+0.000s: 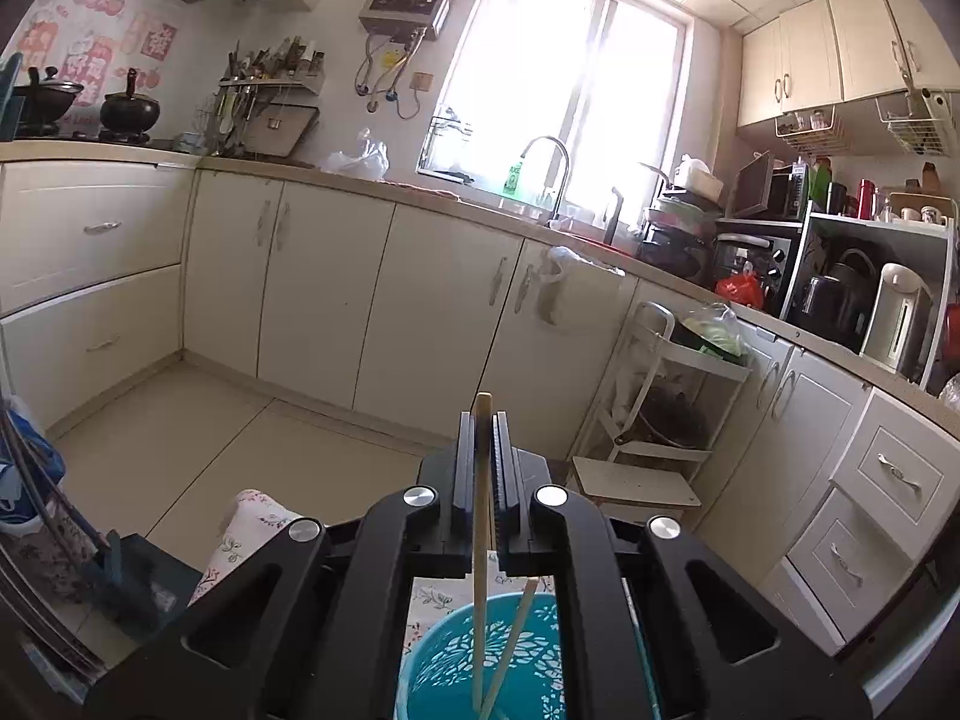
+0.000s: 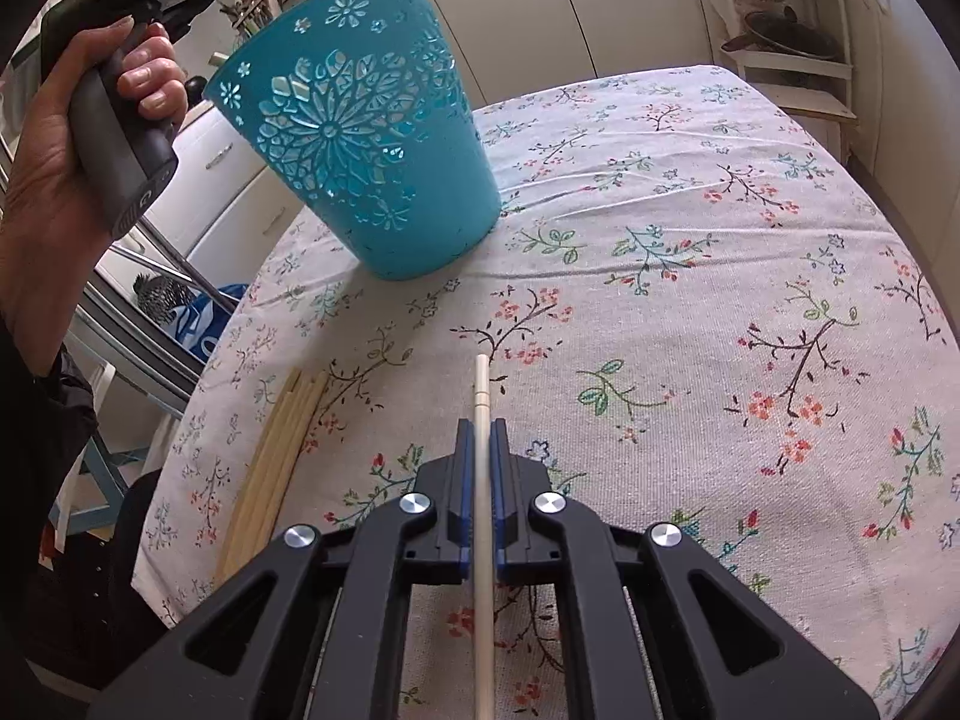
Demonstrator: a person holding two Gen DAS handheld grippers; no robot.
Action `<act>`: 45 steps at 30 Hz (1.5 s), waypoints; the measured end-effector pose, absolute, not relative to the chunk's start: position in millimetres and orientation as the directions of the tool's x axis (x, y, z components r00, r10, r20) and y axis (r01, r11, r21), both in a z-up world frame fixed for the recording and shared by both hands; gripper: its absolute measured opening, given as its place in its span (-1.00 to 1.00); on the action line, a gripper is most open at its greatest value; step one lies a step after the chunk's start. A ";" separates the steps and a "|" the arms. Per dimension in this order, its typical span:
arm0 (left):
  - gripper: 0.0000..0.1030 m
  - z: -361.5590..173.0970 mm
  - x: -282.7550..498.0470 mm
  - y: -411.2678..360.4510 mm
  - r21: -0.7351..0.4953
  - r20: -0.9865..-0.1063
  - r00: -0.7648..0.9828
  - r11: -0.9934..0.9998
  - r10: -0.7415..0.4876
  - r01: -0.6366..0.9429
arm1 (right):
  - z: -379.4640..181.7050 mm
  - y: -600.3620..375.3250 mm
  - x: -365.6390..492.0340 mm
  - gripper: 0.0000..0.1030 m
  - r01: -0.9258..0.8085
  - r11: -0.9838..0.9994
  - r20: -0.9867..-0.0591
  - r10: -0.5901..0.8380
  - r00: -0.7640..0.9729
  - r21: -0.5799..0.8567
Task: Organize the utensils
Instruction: 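Raise the left tool's chopstick over the basket and open the left tool, then carry the right tool's chopstick over the basket and open the right tool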
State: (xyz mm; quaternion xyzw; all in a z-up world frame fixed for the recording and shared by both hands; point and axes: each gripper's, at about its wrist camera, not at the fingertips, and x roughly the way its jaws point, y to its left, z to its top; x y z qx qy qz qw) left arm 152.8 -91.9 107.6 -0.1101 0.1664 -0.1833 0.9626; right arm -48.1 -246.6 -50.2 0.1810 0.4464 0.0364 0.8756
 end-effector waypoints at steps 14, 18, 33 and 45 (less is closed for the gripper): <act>-0.01 83.6 93.4 -42.2 -0.242 -0.372 0.849 0.922 -0.375 0.301 | -44.8 -216.1 -41.0 -0.72 -0.017 1.000 -0.831 0.005 0.557 -0.005; 0.26 72.6 67.4 -7.4 -0.274 -0.397 0.850 0.928 -0.347 0.252 | -35.1 -233.0 -43.8 -0.88 0.023 0.992 -0.814 0.091 0.574 0.127; 0.37 -0.1 2.8 47.1 -0.349 -0.554 0.765 0.926 -0.328 0.143 | 169.7 -273.6 16.3 -0.88 -0.060 0.872 -0.112 0.130 0.985 0.485; 0.39 1.0 -1.5 47.2 -0.349 -0.555 0.758 0.923 -0.342 0.161 | 135.5 -247.3 113.7 -0.88 0.066 0.934 -0.236 0.021 0.971 0.352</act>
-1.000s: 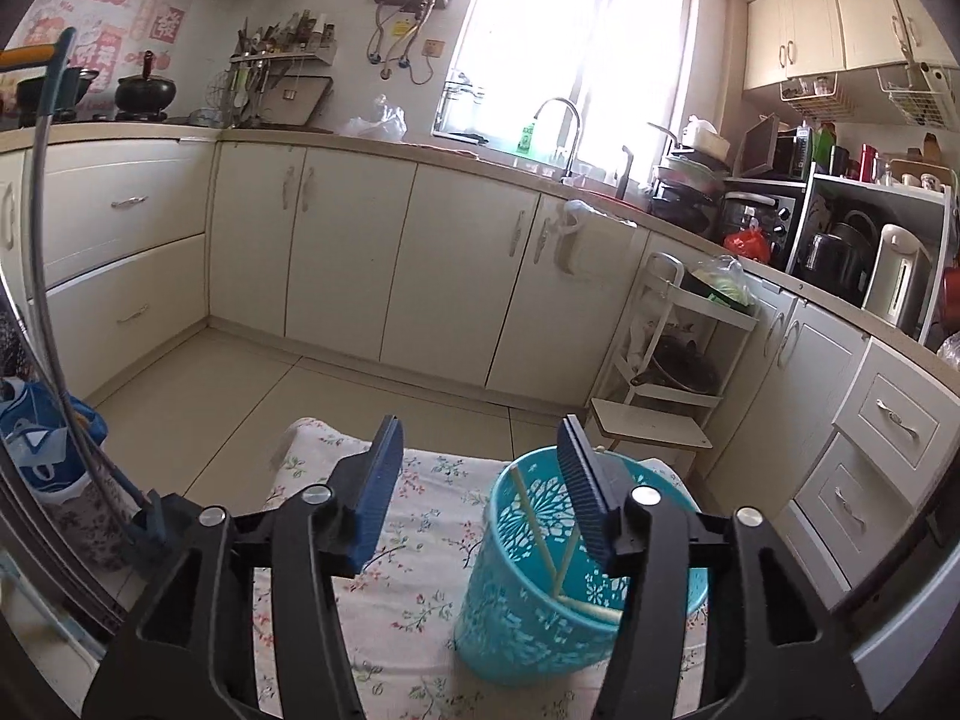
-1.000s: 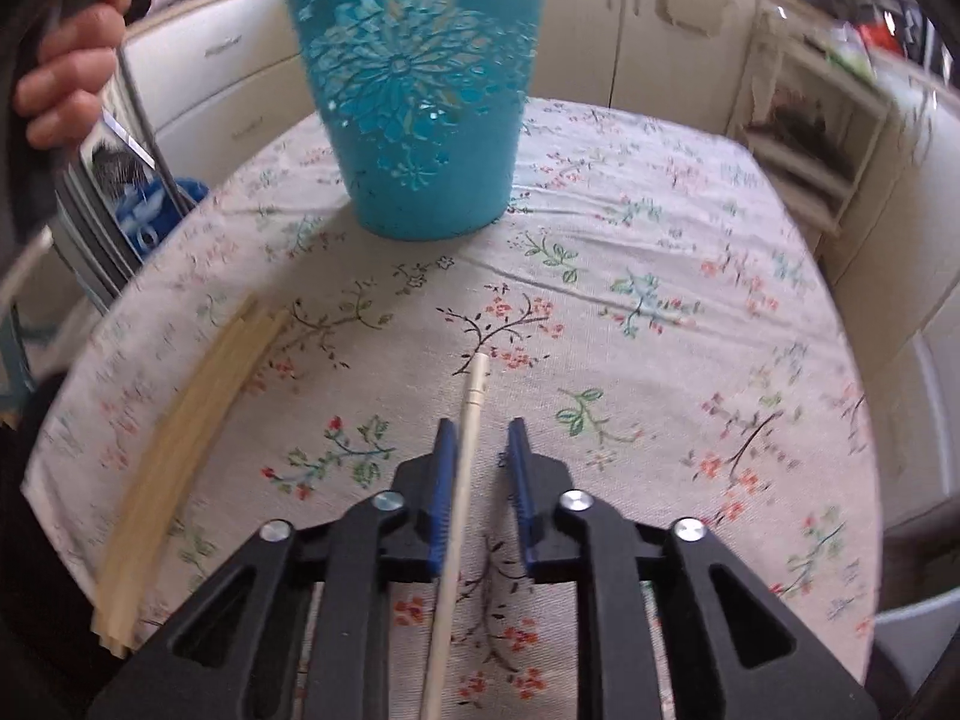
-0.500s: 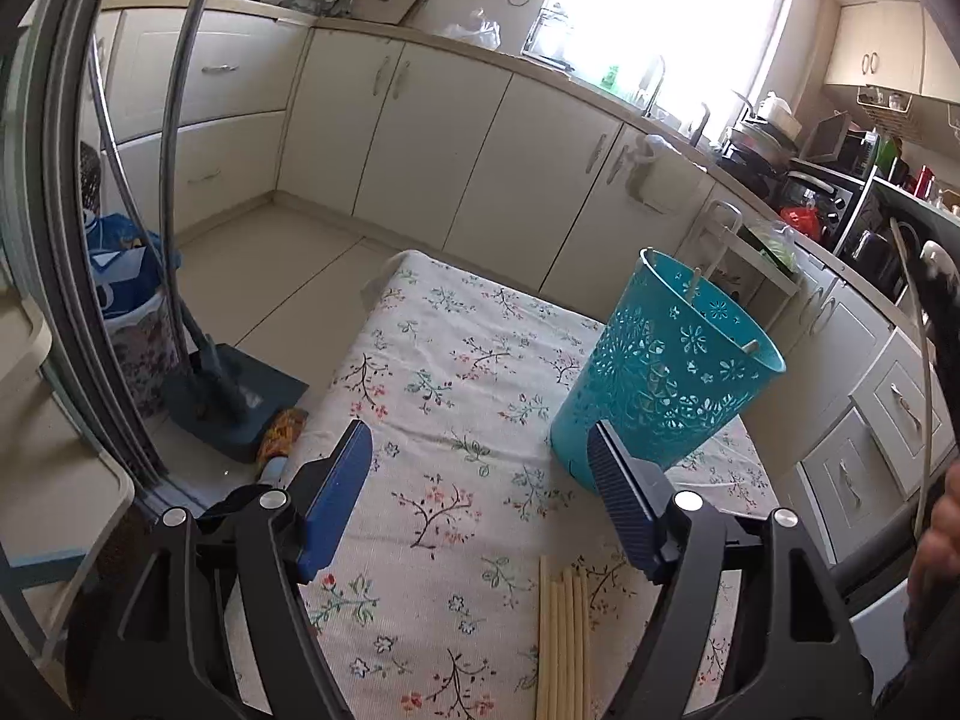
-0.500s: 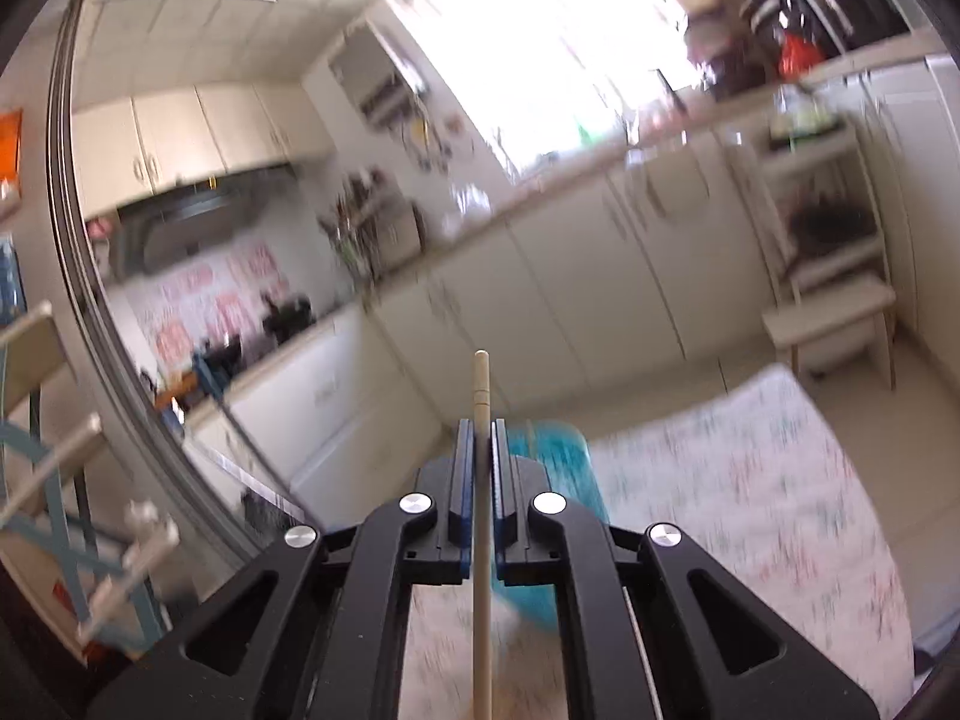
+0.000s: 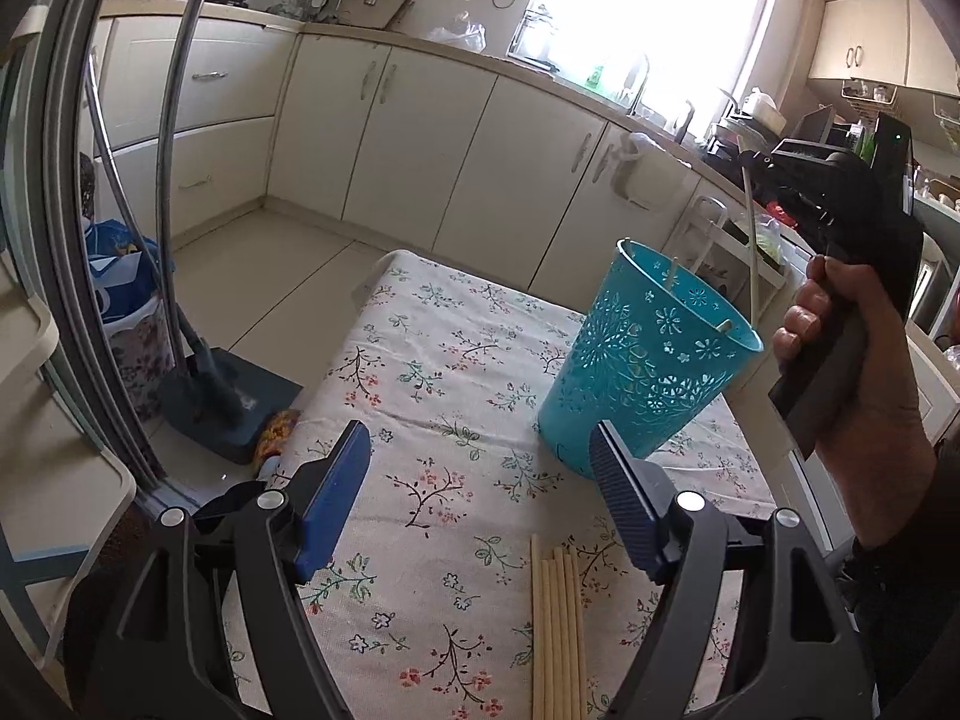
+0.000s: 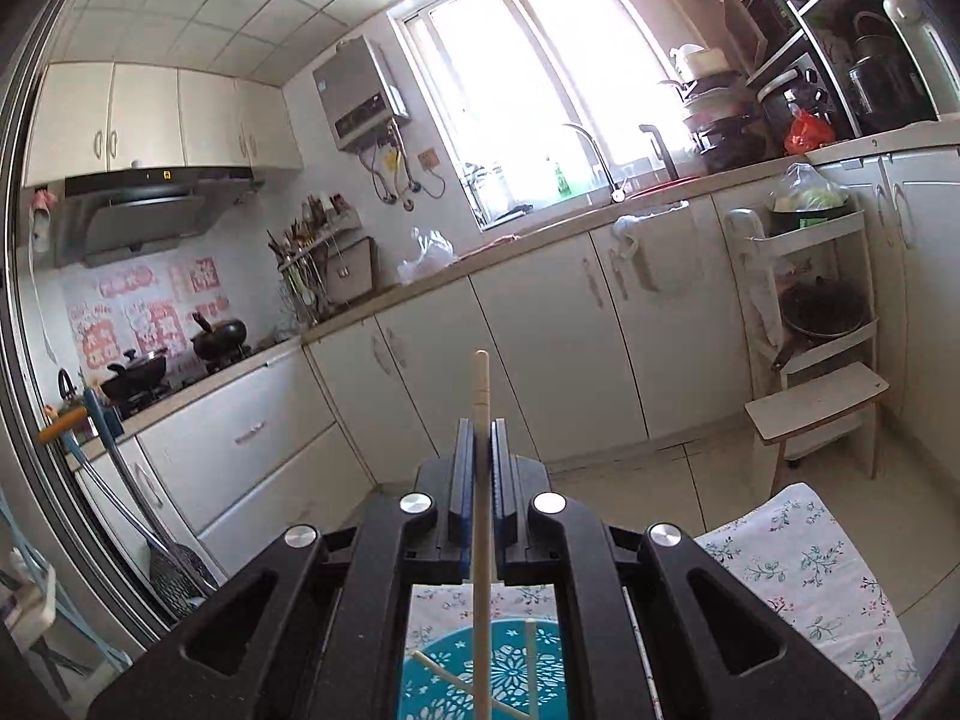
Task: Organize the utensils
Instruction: 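Carry the right tool's chopstick over the basket and open the right tool, then move both open tools back down to the chopstick bundle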
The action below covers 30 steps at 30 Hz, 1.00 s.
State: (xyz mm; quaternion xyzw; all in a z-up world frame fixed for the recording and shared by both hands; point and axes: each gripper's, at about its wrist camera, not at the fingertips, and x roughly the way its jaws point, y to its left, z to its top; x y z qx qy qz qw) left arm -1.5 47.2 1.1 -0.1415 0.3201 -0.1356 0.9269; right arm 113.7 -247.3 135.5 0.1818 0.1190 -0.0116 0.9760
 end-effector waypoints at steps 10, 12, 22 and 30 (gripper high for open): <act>0.39 -9.5 -4.3 43.2 -0.335 -0.599 0.725 0.929 -0.340 0.159 | 111.6 -238.9 108.8 -0.84 0.045 0.953 -0.330 0.059 0.942 0.299; 0.40 -11.0 -5.6 45.2 -0.332 -0.609 0.719 0.931 -0.335 0.152 | 111.4 -238.1 91.5 -0.74 0.033 0.951 -0.326 0.073 0.943 0.307; 0.41 -26.1 -30.0 48.5 -0.218 -0.710 0.637 0.954 -0.300 0.206 | 42.9 -197.1 -42.2 -0.25 -0.027 0.960 -0.582 0.190 0.791 0.277; 0.41 -44.1 -54.6 30.1 -0.045 -0.790 0.571 0.949 -0.224 0.311 | -28.4 -157.4 -86.9 -0.25 -0.053 0.938 -0.730 0.300 0.615 0.341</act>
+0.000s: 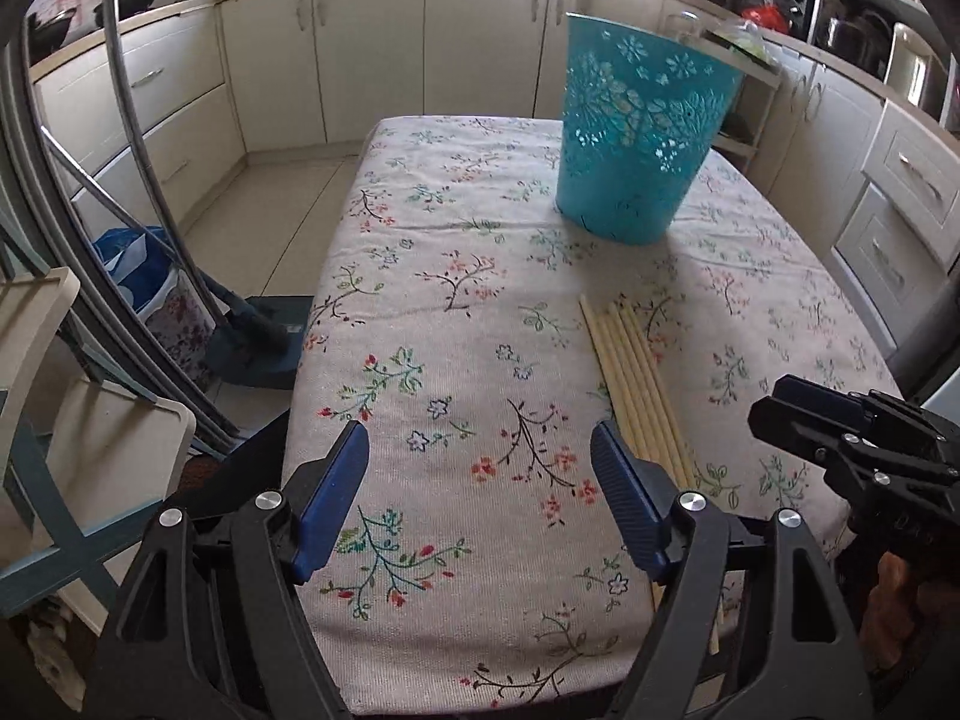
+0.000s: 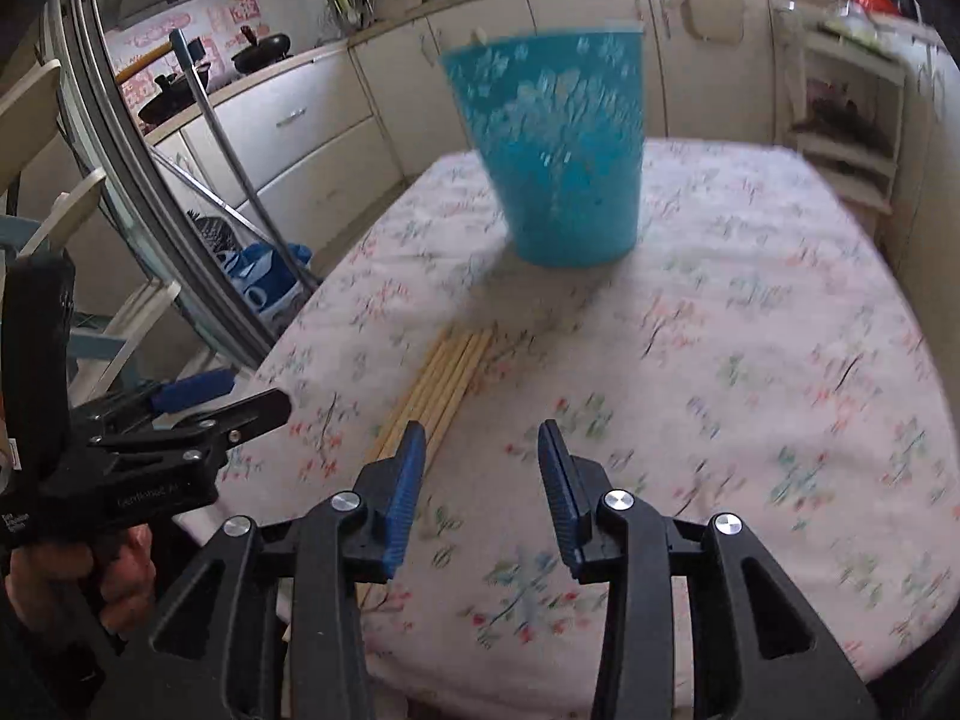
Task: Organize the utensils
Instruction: 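Move both open tools back down to the chopstick bundle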
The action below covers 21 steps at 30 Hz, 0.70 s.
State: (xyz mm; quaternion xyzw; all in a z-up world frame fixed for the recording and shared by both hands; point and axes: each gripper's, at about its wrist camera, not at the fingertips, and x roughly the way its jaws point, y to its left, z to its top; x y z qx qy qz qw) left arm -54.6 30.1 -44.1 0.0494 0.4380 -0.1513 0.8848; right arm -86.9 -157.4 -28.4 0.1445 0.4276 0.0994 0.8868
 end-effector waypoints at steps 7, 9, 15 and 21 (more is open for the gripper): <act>0.41 -49.0 -58.6 15.1 -0.029 -0.816 0.529 0.932 -0.231 0.362 | -29.7 -145.3 -86.1 -0.25 -0.047 0.970 -0.768 0.218 0.601 0.239; 0.41 -52.5 -61.5 9.0 -0.036 -0.829 0.501 0.918 -0.248 0.394 | -29.0 -148.8 -88.9 -0.25 -0.034 0.972 -0.768 0.204 0.607 0.231; 0.42 -49.7 -57.4 8.5 -0.227 -0.803 0.447 0.896 -0.394 0.382 | -27.2 -177.8 -98.3 -0.19 0.049 0.963 -0.762 0.177 0.623 0.264; 0.51 -31.8 -45.8 -38.7 -0.104 -0.762 0.527 0.873 -0.377 0.476 | -25.5 -202.1 -103.3 -0.16 0.117 0.942 -0.750 0.172 0.639 0.315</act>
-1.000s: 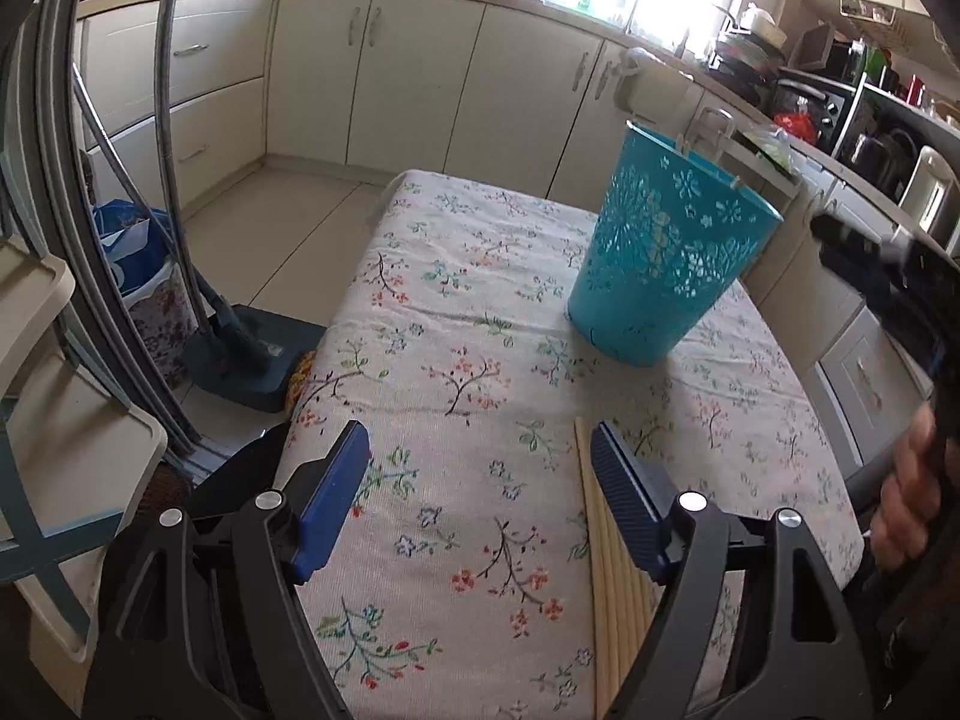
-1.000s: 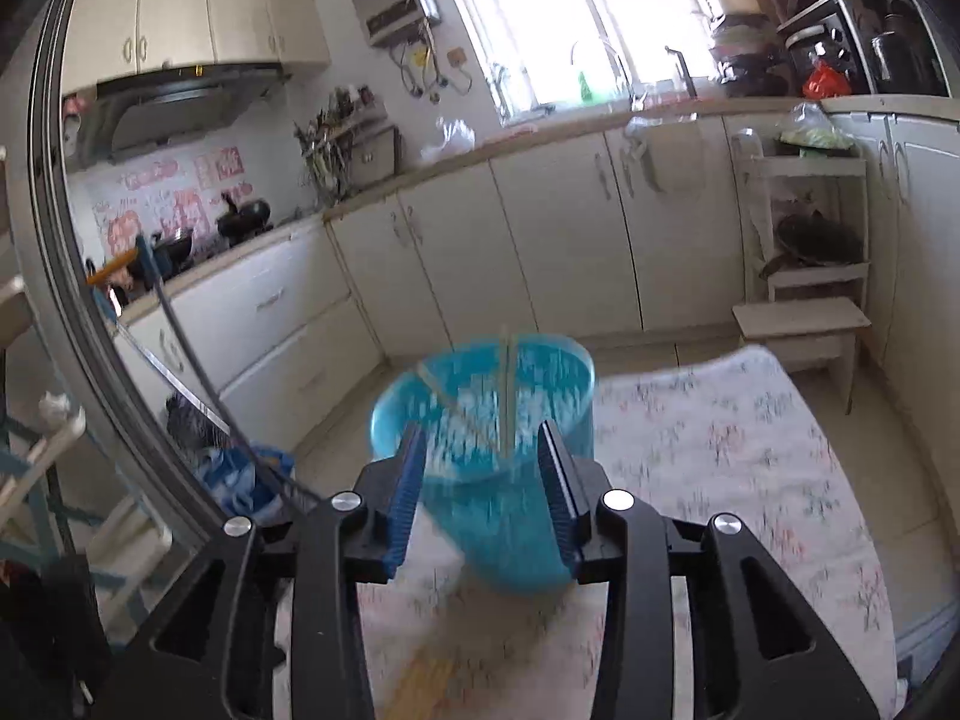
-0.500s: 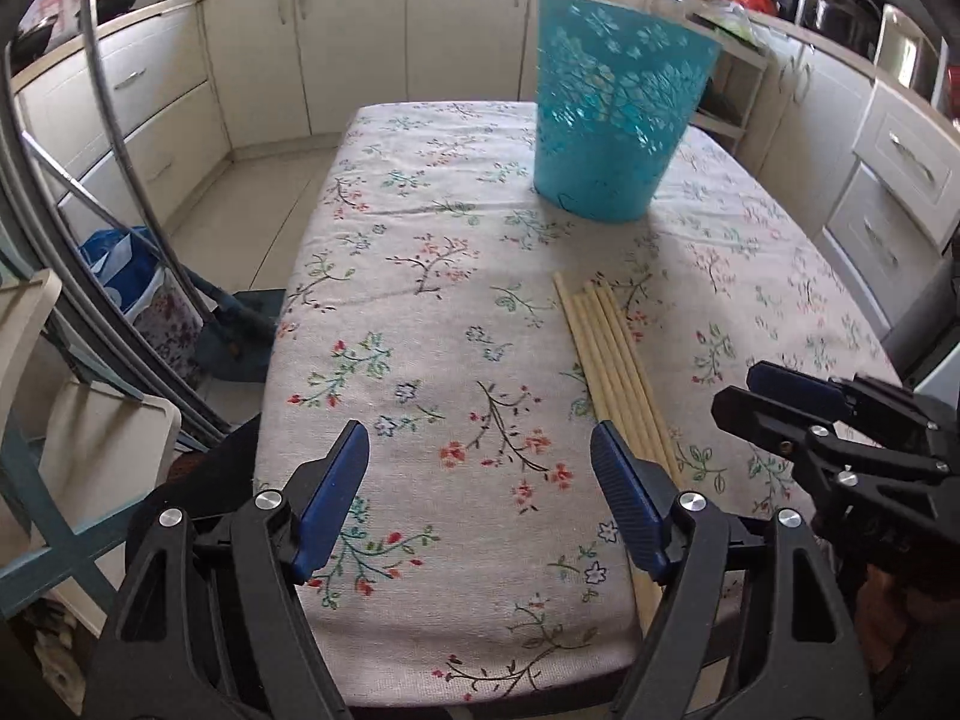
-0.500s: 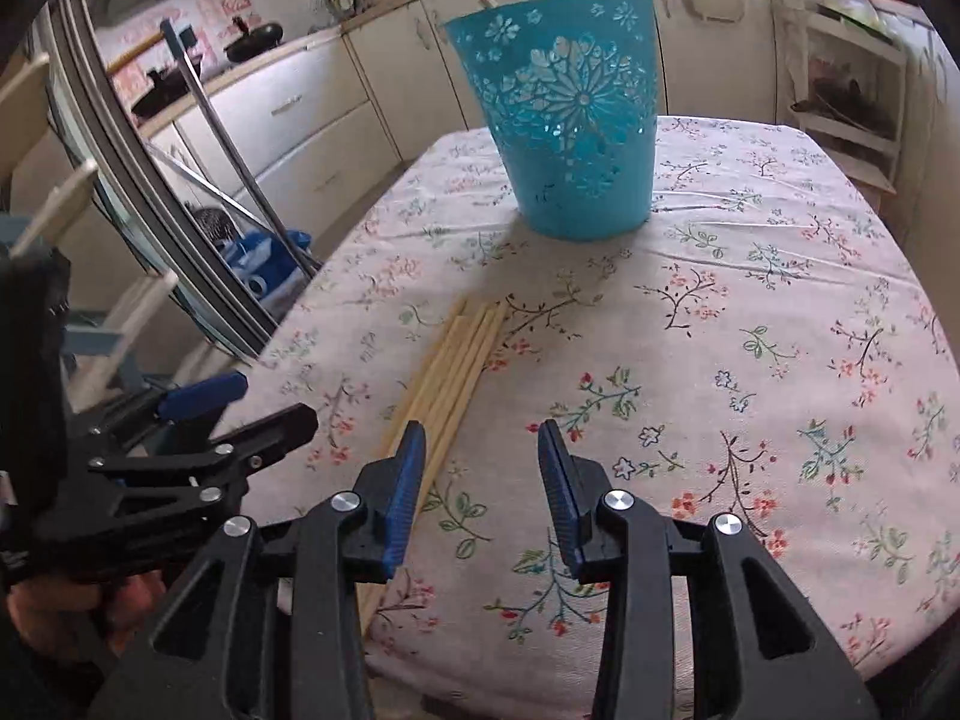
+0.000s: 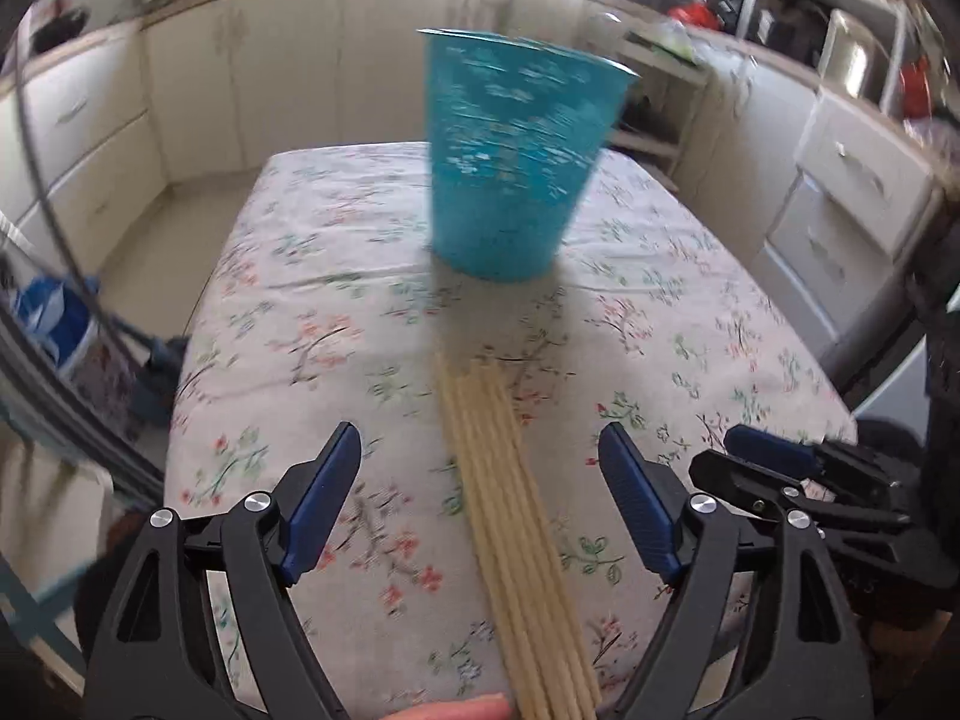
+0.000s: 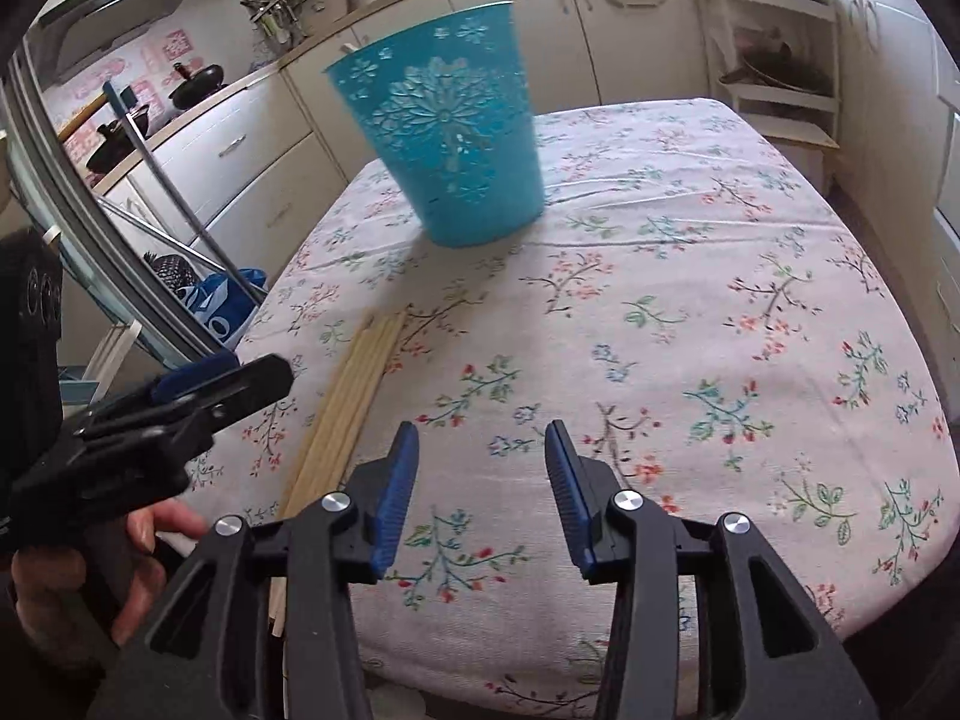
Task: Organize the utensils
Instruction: 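Move both open tools back down to the chopstick bundle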
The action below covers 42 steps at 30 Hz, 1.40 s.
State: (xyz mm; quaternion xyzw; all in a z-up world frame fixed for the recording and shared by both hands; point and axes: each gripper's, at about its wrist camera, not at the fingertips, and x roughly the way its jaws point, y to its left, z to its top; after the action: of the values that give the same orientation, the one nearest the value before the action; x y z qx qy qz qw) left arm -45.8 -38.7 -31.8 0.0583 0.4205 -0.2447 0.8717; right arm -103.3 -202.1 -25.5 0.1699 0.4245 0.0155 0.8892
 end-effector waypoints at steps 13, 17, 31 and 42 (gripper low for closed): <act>0.52 -40.2 -40.4 7.2 -0.140 -0.834 0.468 0.933 -0.291 0.331 | -28.2 -187.2 -103.7 -0.11 0.049 0.942 -0.749 0.233 0.620 0.333; 0.52 -36.7 -38.9 17.7 -0.143 -0.829 0.488 0.947 -0.274 0.289 | -25.3 -161.5 -88.3 -0.11 -0.005 0.951 -0.746 0.244 0.619 0.308; 0.58 -41.1 -36.1 17.0 -0.158 -0.823 0.494 0.948 -0.280 0.276 | -45.5 -144.3 -35.2 -0.52 0.020 0.953 -0.784 0.236 0.575 0.302; 0.58 -46.9 -23.5 18.2 -0.151 -0.836 0.478 0.951 -0.269 0.271 | -44.6 -142.8 -33.0 -0.69 -0.054 0.987 -0.813 0.154 0.562 0.150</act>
State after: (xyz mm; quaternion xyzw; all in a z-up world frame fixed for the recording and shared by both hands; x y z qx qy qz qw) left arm -23.5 18.2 -46.9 0.0007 0.4859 -0.1571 0.8598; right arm -33.0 -142.8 -44.6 0.0537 0.4645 0.0591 0.8820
